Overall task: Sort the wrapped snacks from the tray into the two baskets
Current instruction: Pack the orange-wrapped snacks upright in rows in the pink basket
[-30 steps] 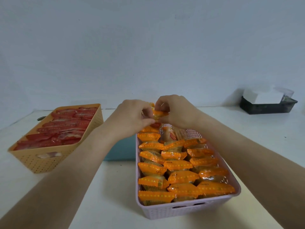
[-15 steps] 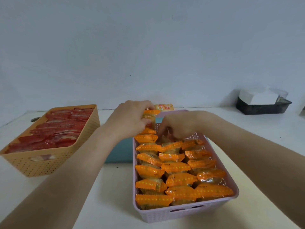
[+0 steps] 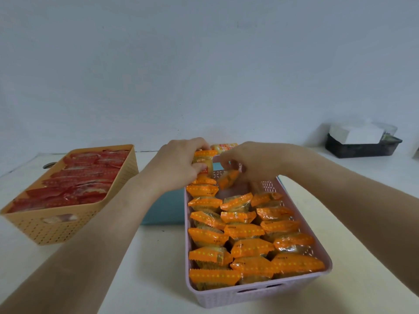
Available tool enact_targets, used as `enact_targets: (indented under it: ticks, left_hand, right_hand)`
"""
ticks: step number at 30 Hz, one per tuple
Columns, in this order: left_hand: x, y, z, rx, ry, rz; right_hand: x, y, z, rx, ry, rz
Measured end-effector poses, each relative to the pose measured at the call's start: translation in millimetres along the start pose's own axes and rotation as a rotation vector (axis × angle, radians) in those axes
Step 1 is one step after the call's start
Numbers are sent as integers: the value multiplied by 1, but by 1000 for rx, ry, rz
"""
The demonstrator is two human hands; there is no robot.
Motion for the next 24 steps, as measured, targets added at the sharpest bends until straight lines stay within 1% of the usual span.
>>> enact_targets:
  ticks: [3,6,8,11,18,24]
  left_hand:
    - [1,0,-1,0,-9,-5]
    - [1,2,-4,-17,-6,-21]
    - [0,8,-8,-26,32,-14]
    - [-2,21,-14,-60,94,18]
    - [3,40,6,-3,-59,64]
    - [5,46,19,7,-157,125]
  right_hand:
    - [-5,4,-5,160,35,19]
    - [-3,1,8,269,-40,32]
    - [-2,0,15,237,-71,46]
    - [-5,-6,13,76,-73,31]
    - [-13,-1,8,-94,-112,52]
    - [-19,3,0,-61,-106,68]
Point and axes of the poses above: each hand's wrist, its own x-axis towards the middle knuckle, its own z-axis out of the palm, y = z × x, the point moved 6 cm from there along x, towards the middle knuckle, and after that the axes turned 6 degrees about -y, right-handed, at the moved point
